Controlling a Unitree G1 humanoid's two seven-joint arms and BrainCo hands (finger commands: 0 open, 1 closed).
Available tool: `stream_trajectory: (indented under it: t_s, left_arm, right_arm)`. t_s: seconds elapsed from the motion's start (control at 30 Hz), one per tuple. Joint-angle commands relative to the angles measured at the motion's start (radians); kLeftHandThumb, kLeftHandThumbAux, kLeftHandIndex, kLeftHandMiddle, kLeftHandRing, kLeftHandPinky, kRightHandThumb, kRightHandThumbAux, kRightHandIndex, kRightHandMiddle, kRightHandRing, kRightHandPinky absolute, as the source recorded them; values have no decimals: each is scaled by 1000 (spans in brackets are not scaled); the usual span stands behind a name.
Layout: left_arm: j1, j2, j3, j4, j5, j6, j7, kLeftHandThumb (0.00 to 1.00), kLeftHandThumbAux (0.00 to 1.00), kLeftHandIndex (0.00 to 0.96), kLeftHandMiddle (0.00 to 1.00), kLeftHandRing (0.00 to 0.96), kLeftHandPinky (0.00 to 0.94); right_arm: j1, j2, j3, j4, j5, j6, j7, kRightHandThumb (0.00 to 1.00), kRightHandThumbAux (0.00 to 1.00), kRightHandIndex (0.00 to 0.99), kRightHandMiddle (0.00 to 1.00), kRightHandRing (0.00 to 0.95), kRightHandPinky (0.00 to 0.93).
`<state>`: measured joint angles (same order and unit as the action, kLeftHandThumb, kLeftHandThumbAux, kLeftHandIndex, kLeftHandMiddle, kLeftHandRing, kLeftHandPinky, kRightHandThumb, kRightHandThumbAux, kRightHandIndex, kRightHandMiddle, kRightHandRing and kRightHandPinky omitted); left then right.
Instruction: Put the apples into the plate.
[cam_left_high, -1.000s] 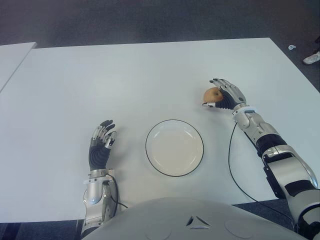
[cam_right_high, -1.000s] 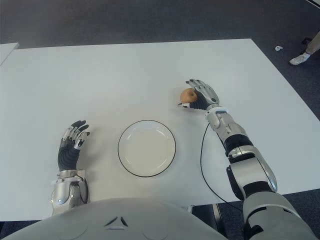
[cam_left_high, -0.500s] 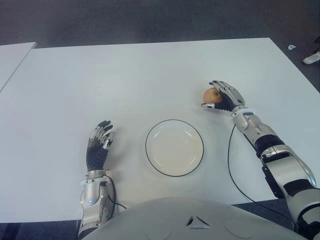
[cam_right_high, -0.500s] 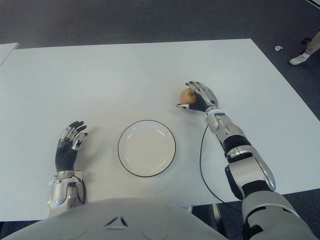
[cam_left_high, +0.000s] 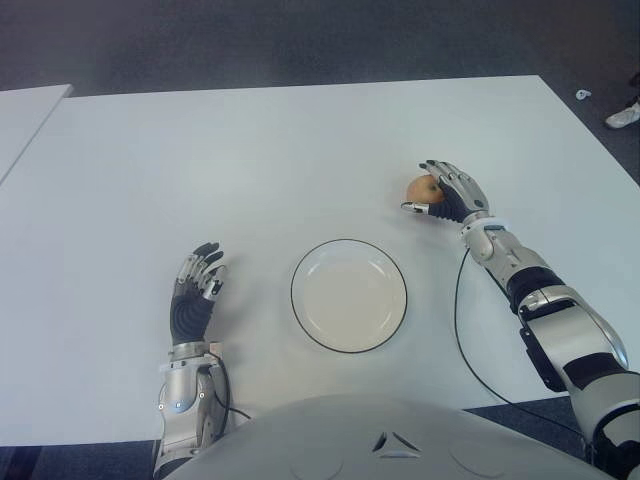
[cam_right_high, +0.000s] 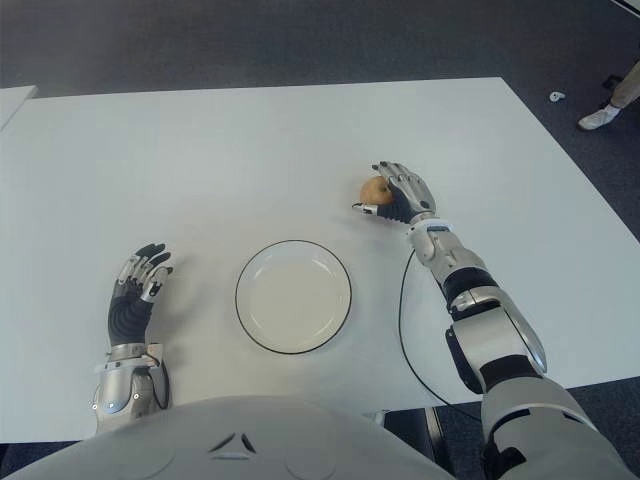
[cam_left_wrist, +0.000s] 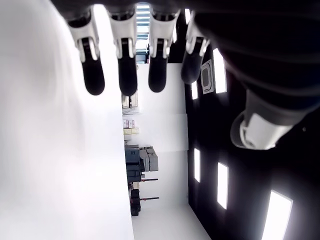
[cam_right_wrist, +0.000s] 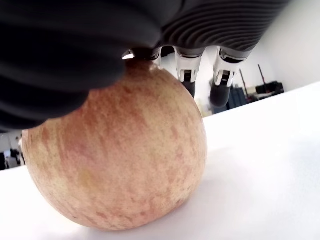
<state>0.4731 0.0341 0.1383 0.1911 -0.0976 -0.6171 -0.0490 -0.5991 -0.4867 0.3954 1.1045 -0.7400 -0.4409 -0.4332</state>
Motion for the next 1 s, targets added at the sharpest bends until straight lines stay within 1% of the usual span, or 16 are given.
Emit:
stream_trajectory:
  t_s: [0.03,0.2,0.4,0.47,0.5,0.57,0.63,0.67,0.7,0.73,0.77,0.83,1.0]
  left_arm:
    - [52,-5,-8,41,-6,64,-19,283,523,201,207,236,273]
    - [63,-10,-12,28,-9,62,-22,288,520,198,209,240,276]
    - [72,-18,-17,13,-8,53,-21,287,517,196,209,242,281]
    - [76,-21,-18,8,-9,51,-20,286,514,197,209,243,282]
    - [76,-23,-19,6,-9,51,-19,286,513,198,209,243,282]
    - [77,-25,-19,5,-8,50,-18,285,512,200,209,243,282]
    - [80,-27,-19,1,-7,51,-16,289,515,206,212,245,286]
    - [80,-27,-19,0,-7,51,-16,290,515,207,213,246,287]
    - [81,-29,-19,-2,-6,51,-15,293,517,210,214,247,288]
    - [83,-30,-20,-4,-5,52,-14,295,517,212,215,247,289]
    - [84,-32,-20,-6,-8,53,-16,295,518,212,215,247,289]
    - [86,-35,-20,-10,-14,55,-18,299,517,216,216,248,285]
    - [91,-43,-22,-19,-20,50,-21,301,511,218,216,245,277]
  right_arm:
    - [24,29,27,40,3,7,2,323,287,25,64,39,71]
    - [31,36,35,63,13,11,4,322,284,23,58,35,68]
    - [39,39,36,71,34,4,-7,341,306,32,75,56,108]
    - [45,40,34,72,41,-4,-24,379,346,83,125,93,134]
    - [47,41,33,72,43,-7,-33,421,379,168,225,186,206]
    - [49,41,34,72,44,-16,-56,458,408,242,312,267,269]
    - [52,39,37,73,40,-31,-91,499,437,369,467,440,404]
    - [53,39,38,73,37,-38,-110,507,441,390,492,467,428]
    - [54,38,40,74,36,-44,-120,521,450,428,535,514,481]
    - [54,36,41,76,36,-48,-127,531,455,453,562,545,515]
    - [56,37,43,78,32,-58,-154,534,457,461,572,555,527]
    - [58,38,46,82,26,-73,-199,552,471,522,623,608,610]
    - [56,41,57,103,18,-94,-280,591,508,616,702,689,742]
